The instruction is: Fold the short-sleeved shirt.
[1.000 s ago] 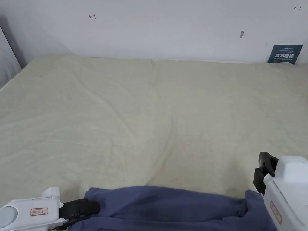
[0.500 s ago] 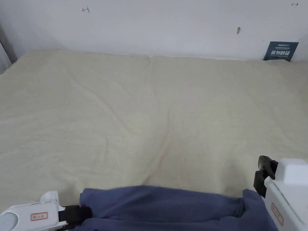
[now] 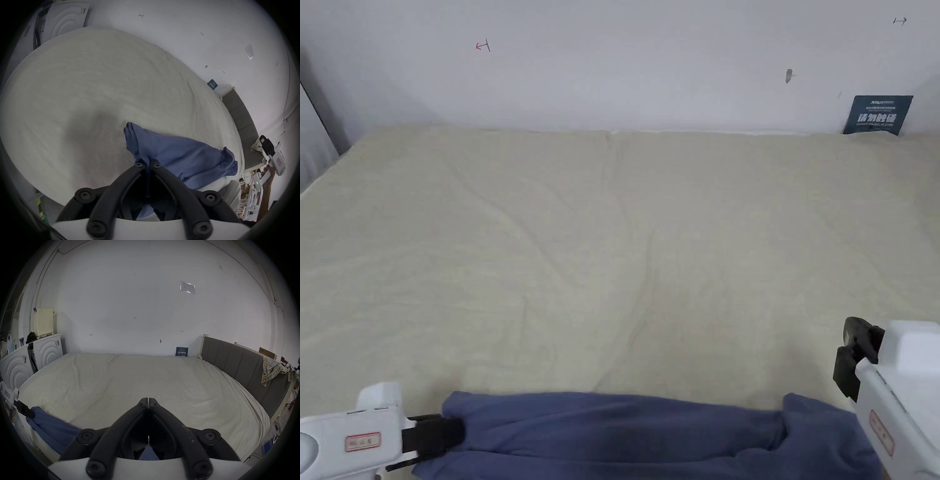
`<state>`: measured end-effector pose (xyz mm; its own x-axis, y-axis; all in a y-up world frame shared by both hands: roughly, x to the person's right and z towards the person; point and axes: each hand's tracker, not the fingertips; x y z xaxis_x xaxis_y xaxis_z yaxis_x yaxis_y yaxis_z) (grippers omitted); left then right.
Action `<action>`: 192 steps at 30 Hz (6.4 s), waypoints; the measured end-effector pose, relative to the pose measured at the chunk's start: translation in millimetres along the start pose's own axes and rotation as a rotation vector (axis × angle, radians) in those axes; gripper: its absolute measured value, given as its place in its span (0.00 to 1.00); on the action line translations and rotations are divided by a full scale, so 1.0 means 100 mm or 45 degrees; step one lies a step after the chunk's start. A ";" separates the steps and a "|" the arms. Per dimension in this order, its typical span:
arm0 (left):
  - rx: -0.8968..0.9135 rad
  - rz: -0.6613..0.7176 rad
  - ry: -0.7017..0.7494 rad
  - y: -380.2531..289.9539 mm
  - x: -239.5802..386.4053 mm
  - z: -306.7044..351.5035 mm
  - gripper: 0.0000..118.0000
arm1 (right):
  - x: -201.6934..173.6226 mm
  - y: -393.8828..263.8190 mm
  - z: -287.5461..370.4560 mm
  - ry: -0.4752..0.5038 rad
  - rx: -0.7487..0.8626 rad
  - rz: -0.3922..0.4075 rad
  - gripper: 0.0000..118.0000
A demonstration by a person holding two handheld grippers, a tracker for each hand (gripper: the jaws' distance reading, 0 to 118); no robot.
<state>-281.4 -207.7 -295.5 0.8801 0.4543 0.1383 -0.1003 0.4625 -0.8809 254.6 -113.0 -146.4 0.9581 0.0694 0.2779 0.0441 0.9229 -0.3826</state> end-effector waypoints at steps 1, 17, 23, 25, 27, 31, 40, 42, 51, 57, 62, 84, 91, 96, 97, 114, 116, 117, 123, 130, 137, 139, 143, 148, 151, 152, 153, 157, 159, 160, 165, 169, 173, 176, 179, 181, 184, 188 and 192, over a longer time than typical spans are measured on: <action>0.010 0.004 0.024 0.01 -0.03 0.06 0.04 | 0.02 0.00 0.01 0.000 0.003 -0.002 0.01; -0.018 -0.144 0.035 0.11 1.16 0.11 0.04 | 0.22 0.01 0.17 0.022 0.051 -0.035 0.01; -0.154 -0.219 -0.111 0.03 1.79 -0.42 0.04 | 0.33 0.01 0.22 0.017 0.062 -0.052 0.01; -0.192 -0.234 -0.103 -0.03 1.98 -0.64 0.04 | 0.36 0.00 0.23 0.012 0.062 -0.058 0.01; -0.252 -0.275 -0.112 -0.12 2.15 -0.88 0.04 | 0.40 0.00 0.24 0.003 0.061 -0.065 0.01; -0.386 -0.242 -0.082 -0.30 2.33 -1.29 0.04 | 0.47 -0.02 0.27 -0.015 0.055 -0.066 0.01; -0.319 -0.274 -0.086 -0.49 2.48 -1.32 0.94 | 0.59 -0.07 0.28 -0.044 0.039 -0.085 0.01; -0.253 -0.247 -0.126 -0.45 2.47 -1.17 0.91 | 0.59 -0.07 0.28 -0.045 0.038 -0.086 0.01; 0.161 -0.186 0.061 -0.44 2.07 -0.58 0.55 | 0.56 -0.03 0.30 -0.019 0.050 -0.076 0.01; 0.278 -0.332 0.230 -0.61 1.82 -0.63 0.00 | 0.56 -0.03 0.30 -0.014 0.044 -0.080 0.01; 0.201 -0.378 0.224 -0.81 1.83 -0.86 0.00 | 0.57 -0.05 0.30 -0.017 0.036 -0.083 0.01; -0.046 -0.620 0.112 -1.28 2.82 -1.72 0.00 | 0.79 -0.13 0.29 -0.067 -0.002 -0.098 0.01; -0.048 -0.461 0.003 -1.08 2.67 -1.53 0.00 | 0.77 -0.12 0.31 -0.066 -0.004 -0.099 0.01; -0.023 -0.230 -0.234 -0.72 2.40 -1.05 0.00 | 0.69 -0.07 0.31 -0.043 0.005 -0.085 0.01; -0.037 -0.189 -0.276 -0.65 2.31 -0.99 0.00 | 0.67 -0.06 0.30 -0.038 0.007 -0.083 0.01; -0.252 0.092 -0.306 -0.30 0.74 -0.92 0.91 | 0.32 -0.02 0.13 0.040 -0.036 -0.043 0.01; -0.257 0.104 -0.291 -0.33 0.68 -1.03 0.84 | 0.30 -0.03 0.12 0.039 -0.046 -0.038 0.01; -0.259 0.101 -0.293 -0.34 0.65 -1.08 0.77 | 0.30 -0.03 0.11 0.038 -0.051 -0.034 0.01; -0.268 0.118 -0.345 -0.35 0.70 -1.24 0.25 | 0.30 -0.05 0.07 0.019 -0.081 -0.011 0.01; -0.268 0.064 -0.307 -0.38 0.73 -1.30 0.08 | 0.30 -0.05 0.06 0.015 -0.085 -0.017 0.01; -0.206 -0.005 -0.268 -0.33 0.83 -0.99 0.07 | 0.29 -0.02 0.09 0.025 -0.070 -0.019 0.01; -0.179 -0.031 -0.223 -0.29 0.78 -0.86 0.07 | 0.30 -0.01 0.11 0.031 -0.062 -0.023 0.01; -0.144 -0.073 -0.099 -0.18 0.65 -0.55 0.07 | 0.32 -0.01 0.15 0.036 -0.046 -0.020 0.01; -0.088 -0.162 0.044 -0.06 0.92 -0.25 0.07 | 0.36 -0.02 0.18 0.050 -0.037 -0.030 0.01; -0.093 -0.215 0.050 -0.03 1.38 -0.20 0.07 | 0.38 -0.02 0.20 0.061 -0.033 -0.032 0.01; -0.097 -0.258 0.046 -0.02 1.56 -0.19 0.07 | 0.39 -0.01 0.20 0.061 -0.030 -0.033 0.01; -0.118 -0.295 0.036 -0.01 1.73 -0.21 0.07 | 0.40 -0.01 0.21 0.062 -0.025 -0.034 0.01; -0.202 -0.415 -0.036 -0.04 2.33 -0.37 0.08 | 0.46 0.00 0.25 0.053 -0.009 -0.048 0.01; -0.263 -0.480 -0.072 -0.09 2.60 -0.52 0.08 | 0.51 -0.01 0.27 0.045 -0.002 -0.063 0.01; -0.284 -0.497 -0.083 -0.12 2.71 -0.60 0.08 | 0.54 -0.02 0.28 0.040 -0.002 -0.069 0.01; -0.411 -0.537 -0.140 -0.35 3.16 -1.12 0.08 | 0.67 -0.07 0.34 0.010 -0.005 -0.098 0.01; -0.507 -0.564 -0.087 -0.57 3.35 -1.57 0.08 | 0.77 -0.10 0.37 -0.014 -0.012 -0.111 0.01; -0.519 -0.552 -0.045 -0.77 3.43 -1.85 0.12 | 0.84 -0.12 0.39 -0.036 -0.015 -0.121 0.01; -0.518 -0.478 -0.125 -0.80 3.46 -1.83 0.44 | 0.87 -0.13 0.41 -0.047 -0.017 -0.123 0.01; -0.517 -0.410 -0.270 -0.79 3.50 -1.71 0.91 | 0.87 -0.14 0.42 -0.048 -0.023 -0.125 0.01; -0.415 -0.402 -0.306 -0.75 3.50 -1.54 0.92 | 0.87 -0.13 0.43 -0.050 -0.021 -0.127 0.01; -0.259 -0.408 -0.344 -0.65 3.45 -1.27 0.91 | 0.86 -0.12 0.43 -0.046 -0.015 -0.132 0.01; -0.003 -0.458 -0.288 -0.58 3.32 -0.95 0.60 | 0.81 -0.09 0.43 -0.035 -0.008 -0.122 0.01; 0.258 -0.580 -0.143 -0.64 3.15 -0.82 0.00 | 0.78 -0.08 0.43 -0.022 -0.006 -0.120 0.01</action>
<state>40.4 -156.7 -232.3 0.8011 0.2459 0.5457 0.1846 0.7658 -0.6160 317.3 -98.4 -83.7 0.9447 -0.0113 0.3278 0.1352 0.9239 -0.3579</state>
